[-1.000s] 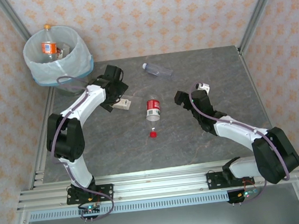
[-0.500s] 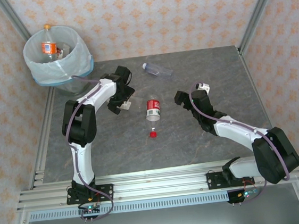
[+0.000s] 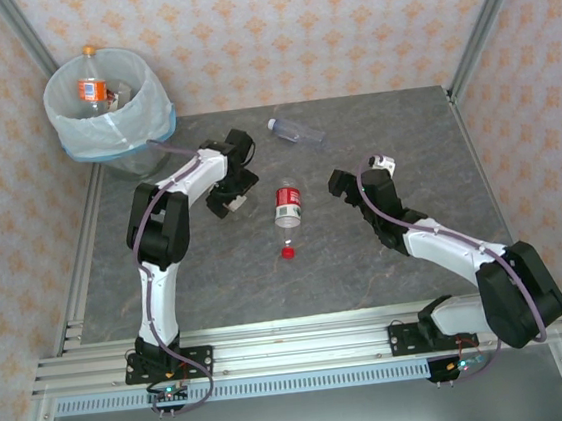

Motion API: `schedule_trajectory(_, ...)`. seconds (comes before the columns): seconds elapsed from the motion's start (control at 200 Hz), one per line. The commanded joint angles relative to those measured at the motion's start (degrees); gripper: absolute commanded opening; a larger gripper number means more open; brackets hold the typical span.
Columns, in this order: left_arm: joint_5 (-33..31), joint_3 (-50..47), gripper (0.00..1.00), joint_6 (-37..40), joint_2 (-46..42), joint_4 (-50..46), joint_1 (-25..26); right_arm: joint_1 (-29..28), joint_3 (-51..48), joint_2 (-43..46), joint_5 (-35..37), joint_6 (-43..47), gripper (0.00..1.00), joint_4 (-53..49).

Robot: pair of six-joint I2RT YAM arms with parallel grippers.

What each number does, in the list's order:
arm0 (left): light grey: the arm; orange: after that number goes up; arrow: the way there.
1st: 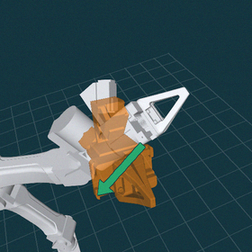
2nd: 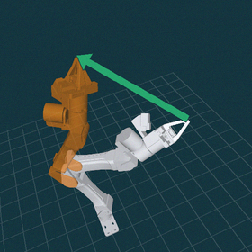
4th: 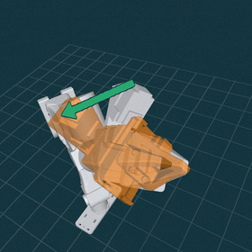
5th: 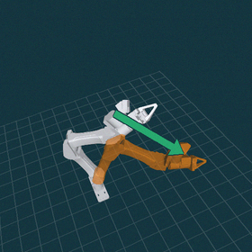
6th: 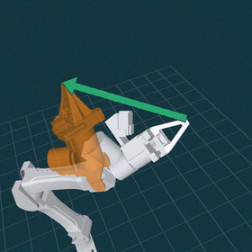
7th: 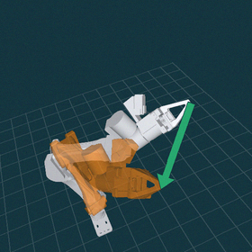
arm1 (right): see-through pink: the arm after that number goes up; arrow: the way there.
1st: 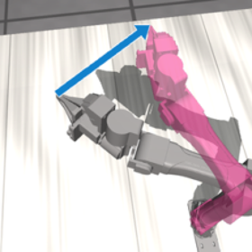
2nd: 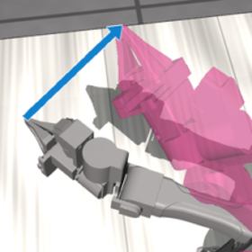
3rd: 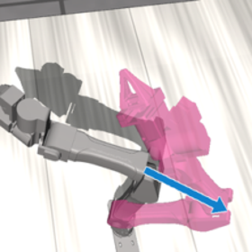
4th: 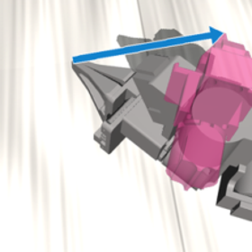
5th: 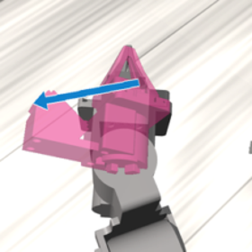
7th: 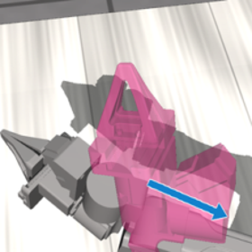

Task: Put the plastic bottles in the bin

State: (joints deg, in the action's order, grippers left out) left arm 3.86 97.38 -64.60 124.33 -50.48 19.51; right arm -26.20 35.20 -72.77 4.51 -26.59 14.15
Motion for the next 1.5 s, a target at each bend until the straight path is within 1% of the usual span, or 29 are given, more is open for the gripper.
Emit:
schedule_trajectory(0.0,-3.1,-3.14,0.96,7.79,-3.22,1.43,0.05,0.43,-0.4,0.63,0.6,-0.16,0.99,0.74)
schedule_trajectory(0.14,-5.11,-5.41,0.97,15.59,-4.58,0.39,0.09,0.36,-0.23,0.28,0.5,0.15,0.99,0.79)
schedule_trajectory(0.335,-6.04,-11.09,0.97,23.01,-8.16,4.84,-0.93,0.41,0.02,-0.73,0.32,0.03,0.99,1.22)
schedule_trajectory(0.415,-5.01,-11.64,0.97,24.86,-7.97,6.8,-1.98,0.44,0.38,-1.25,-0.11,-0.04,0.99,1.28)
schedule_trajectory(0.49,-5.44,-10.95,0.97,25.63,-7.41,7.35,-2.53,0.41,0.79,-1.47,-0.42,0.18,0.99,1.06)
schedule_trajectory(0.581,-7.25,-9.29,0.95,26.38,-6.33,6.8,-2.85,0.37,1.07,-1.5,-0.38,0.43,0.99,0.57)
schedule_trajectory(0.651,-6.66,-8.71,0.92,27.13,-5.5,8.0,-3.3,0.37,1.01,-1.44,-0.21,0.41,0.99,0.53)
schedule_trajectory(0.746,-5.07,-8.4,0.87,27.77,-4.56,9.79,-3.94,0.42,1.09,-1.5,-0.21,0.53,0.99,0.45)
schedule_trajectory(0.936,-3.17,-9.04,0.71,28.39,-4.61,12.52,-4.02,0.4,1.49,-1.83,-0.03,0.79,0.99,0.09)
schedule_trajectory(1.016,-2.98,-9.64,0.6,28.73,-5.1,13.24,-4.02,0.43,1.87,-2.2,-0.11,0.72,0.99,0.09)
schedule_trajectory(1.061,-3.19,-10.25,0.56,28.83,-5.51,13.73,-3.98,0.44,2.06,-2.46,-0.29,0.67,0.99,0.08)
schedule_trajectory(1.431,-3.89,-11.05,0.35,30.32,-8.92,13.33,-3.71,0.39,2.67,-3.42,-0.99,-0.15,0.99,0.01)
schedule_trajectory(1.496,-4.49,-11.91,0.29,30.47,-10.33,14.32,-3.3,0.41,2.67,-3.21,-1.17,-0.29,0.99,0.06)
